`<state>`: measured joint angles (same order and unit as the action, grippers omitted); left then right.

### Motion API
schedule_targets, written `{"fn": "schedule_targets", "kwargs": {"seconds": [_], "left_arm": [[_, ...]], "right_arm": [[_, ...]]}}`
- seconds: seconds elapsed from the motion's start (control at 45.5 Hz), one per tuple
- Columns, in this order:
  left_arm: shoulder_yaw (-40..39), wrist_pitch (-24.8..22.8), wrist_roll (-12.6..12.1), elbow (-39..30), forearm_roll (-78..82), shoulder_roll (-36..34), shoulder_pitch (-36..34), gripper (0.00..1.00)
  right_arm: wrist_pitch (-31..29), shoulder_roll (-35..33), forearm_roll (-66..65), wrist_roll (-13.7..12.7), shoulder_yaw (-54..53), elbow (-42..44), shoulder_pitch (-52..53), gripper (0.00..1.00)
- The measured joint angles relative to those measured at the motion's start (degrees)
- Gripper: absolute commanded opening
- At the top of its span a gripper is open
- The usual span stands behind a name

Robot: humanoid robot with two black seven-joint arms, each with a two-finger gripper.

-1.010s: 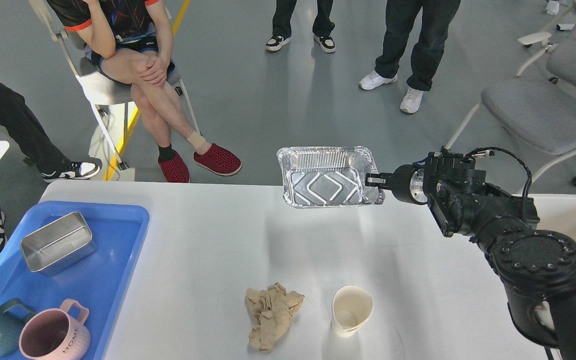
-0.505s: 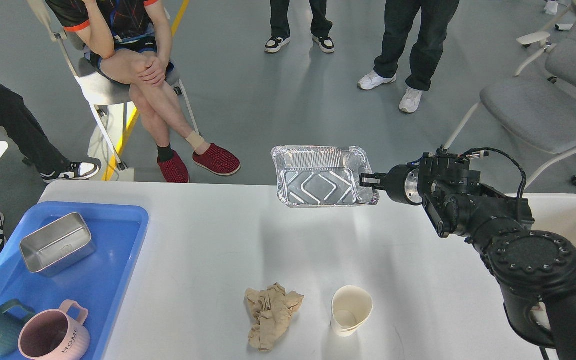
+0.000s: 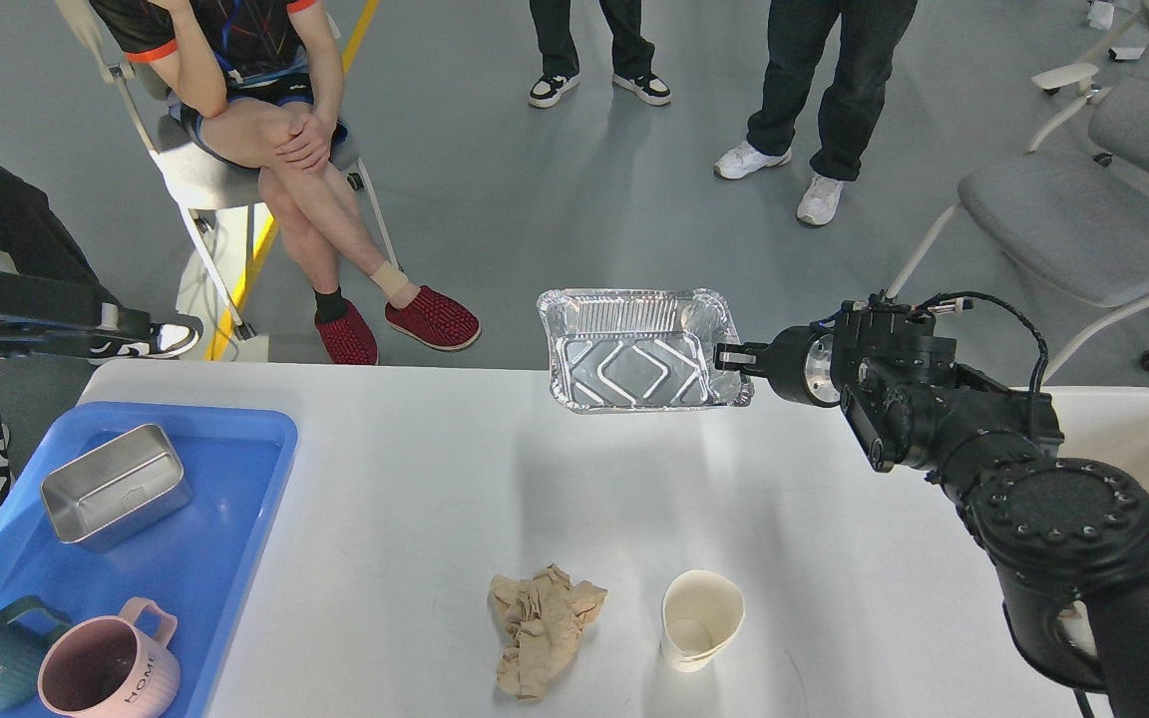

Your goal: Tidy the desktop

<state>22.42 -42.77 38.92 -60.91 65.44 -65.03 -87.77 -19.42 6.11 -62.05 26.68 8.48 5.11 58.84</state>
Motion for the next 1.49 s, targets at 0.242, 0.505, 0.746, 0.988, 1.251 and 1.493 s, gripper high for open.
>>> {"fn": "schedule_targets", "kwargs": {"seconds": [0.242, 0.505, 0.746, 0.988, 1.251, 1.493], "left_arm": [[0.04, 0.55, -0.59, 0.56, -0.99, 17.47, 1.66, 0.96], [-0.27, 0.70, -1.38, 7.47, -1.35, 36.54, 2.50, 0.96], [-0.26, 1.80, -2.46, 11.79, -1.88, 50.61, 5.81, 0.95], [5.30, 2.15, -2.98, 17.05, -1.01, 60.09, 9.25, 0.95], [5.37, 2.24, -3.12, 31.83, -2.73, 69.80, 12.58, 0.95], [4.92, 2.01, -3.15, 33.05, -4.33, 73.67, 14.02, 0.95]], "right_arm": [[0.00, 0.29, 0.00, -0.06, 0.03, 0.07, 0.05, 0.00], [0.00, 0.14, 0.00, -0.06, -0.04, 0.09, -0.20, 0.00], [-0.07, 0.28, -0.01, -0.13, 0.18, 0.09, 0.36, 0.00], [-0.10, 0.30, -0.08, -0.15, 0.28, 0.08, 0.57, 0.00], [-0.02, 0.14, -0.01, -0.07, -0.02, 0.14, 0.81, 0.00], [-0.01, 0.20, 0.00, -0.05, -0.11, 0.14, 1.48, 0.00]]}}
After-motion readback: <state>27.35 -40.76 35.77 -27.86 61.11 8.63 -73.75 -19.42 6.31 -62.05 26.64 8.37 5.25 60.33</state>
